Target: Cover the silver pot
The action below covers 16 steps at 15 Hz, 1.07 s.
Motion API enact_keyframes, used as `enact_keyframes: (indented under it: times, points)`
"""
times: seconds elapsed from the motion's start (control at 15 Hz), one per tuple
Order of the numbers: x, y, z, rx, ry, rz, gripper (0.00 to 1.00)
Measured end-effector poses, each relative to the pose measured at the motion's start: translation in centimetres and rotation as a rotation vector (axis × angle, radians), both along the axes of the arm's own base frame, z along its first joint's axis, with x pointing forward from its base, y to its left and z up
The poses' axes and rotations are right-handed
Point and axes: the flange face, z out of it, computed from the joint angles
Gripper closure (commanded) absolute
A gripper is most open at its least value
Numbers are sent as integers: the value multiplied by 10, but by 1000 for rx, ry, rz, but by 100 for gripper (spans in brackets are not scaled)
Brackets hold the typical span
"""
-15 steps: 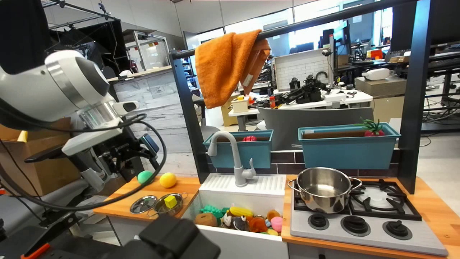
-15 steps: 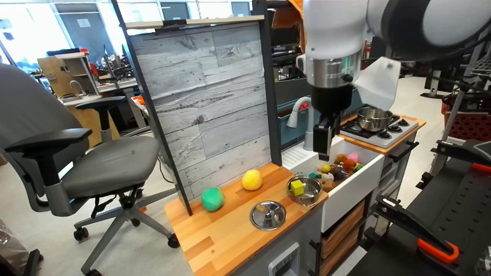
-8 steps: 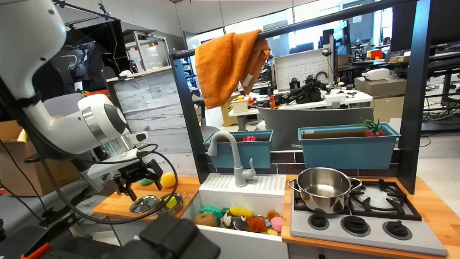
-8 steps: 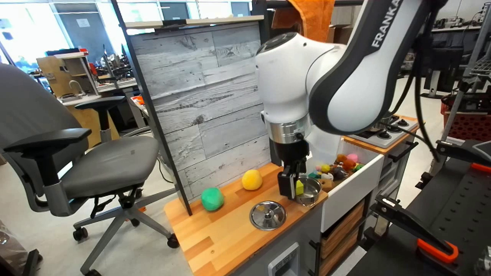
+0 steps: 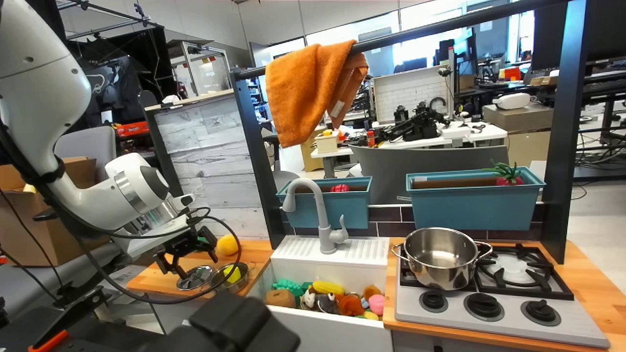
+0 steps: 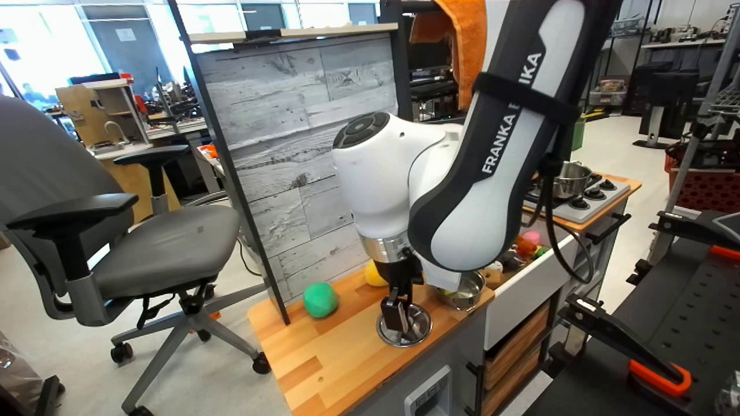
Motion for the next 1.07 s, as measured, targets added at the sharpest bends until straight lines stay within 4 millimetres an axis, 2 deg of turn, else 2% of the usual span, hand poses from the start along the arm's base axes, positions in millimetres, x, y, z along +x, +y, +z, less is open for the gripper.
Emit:
enact_keyframes:
  times: [0.2, 0.27, 0.33, 0.53, 1.0, 1.07]
  points:
    - [5, 10, -14, -11, 0, 33, 0]
    - [8, 14, -16, -14, -1, 44, 25]
    - [11, 17, -17, -17, -2, 53, 26]
    - [20, 24, -18, -19, -3, 69, 51]
    - [35, 24, -12, -20, -14, 68, 100]
    - [37, 23, -11, -20, -17, 66, 95]
